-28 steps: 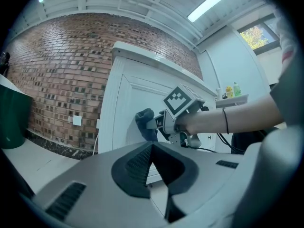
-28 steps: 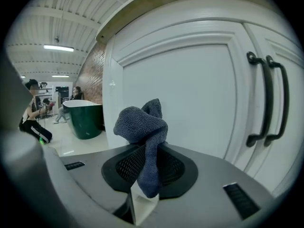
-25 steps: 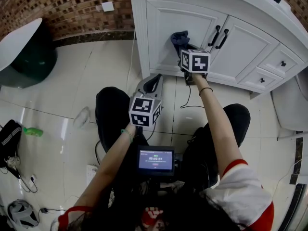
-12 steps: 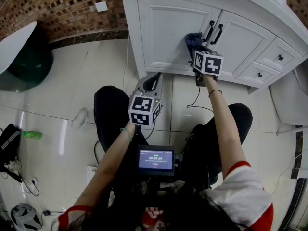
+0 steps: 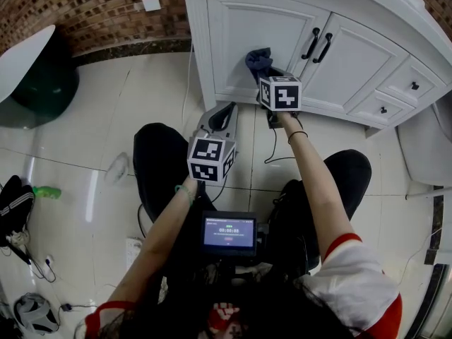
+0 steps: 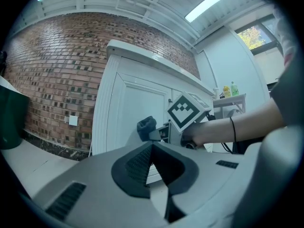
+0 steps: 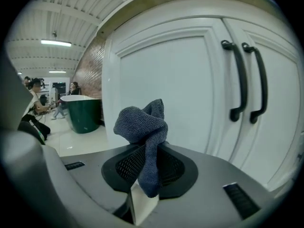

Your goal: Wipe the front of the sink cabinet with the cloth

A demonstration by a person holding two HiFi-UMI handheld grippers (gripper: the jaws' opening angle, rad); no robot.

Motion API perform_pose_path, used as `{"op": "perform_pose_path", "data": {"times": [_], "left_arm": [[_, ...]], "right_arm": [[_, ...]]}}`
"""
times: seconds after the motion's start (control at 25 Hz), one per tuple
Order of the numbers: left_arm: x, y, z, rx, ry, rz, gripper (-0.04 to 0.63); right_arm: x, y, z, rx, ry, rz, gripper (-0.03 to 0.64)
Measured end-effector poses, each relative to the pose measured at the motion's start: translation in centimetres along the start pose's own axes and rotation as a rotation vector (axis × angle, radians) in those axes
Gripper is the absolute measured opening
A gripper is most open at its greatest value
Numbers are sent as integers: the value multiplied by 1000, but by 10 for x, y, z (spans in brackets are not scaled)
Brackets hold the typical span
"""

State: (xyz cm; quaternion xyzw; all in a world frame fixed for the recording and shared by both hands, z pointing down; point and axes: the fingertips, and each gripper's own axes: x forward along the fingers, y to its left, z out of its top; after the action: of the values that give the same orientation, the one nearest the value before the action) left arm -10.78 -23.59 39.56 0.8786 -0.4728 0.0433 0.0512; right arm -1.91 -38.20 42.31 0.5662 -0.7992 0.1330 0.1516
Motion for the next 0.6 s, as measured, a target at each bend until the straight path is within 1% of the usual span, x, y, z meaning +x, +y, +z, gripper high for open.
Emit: {"op": "perform_pose_path", "data": {"times": [0.2,0.36,0.48,0.6], "left_arm": [[-11,10,-3,-8,-8,28,32],[-16,22,-4,-12,-9,53,32],[-19,28,-6,-11,-1,56,32],[-20,31,-4,-12,-6,58,32]], "right_arm": [[31,60,0,15,12,96,86],[48,96,13,1,1,150,86],[55,109,22,-13,-8,161,86],[55,97,23,-19,-7,137,86]]}}
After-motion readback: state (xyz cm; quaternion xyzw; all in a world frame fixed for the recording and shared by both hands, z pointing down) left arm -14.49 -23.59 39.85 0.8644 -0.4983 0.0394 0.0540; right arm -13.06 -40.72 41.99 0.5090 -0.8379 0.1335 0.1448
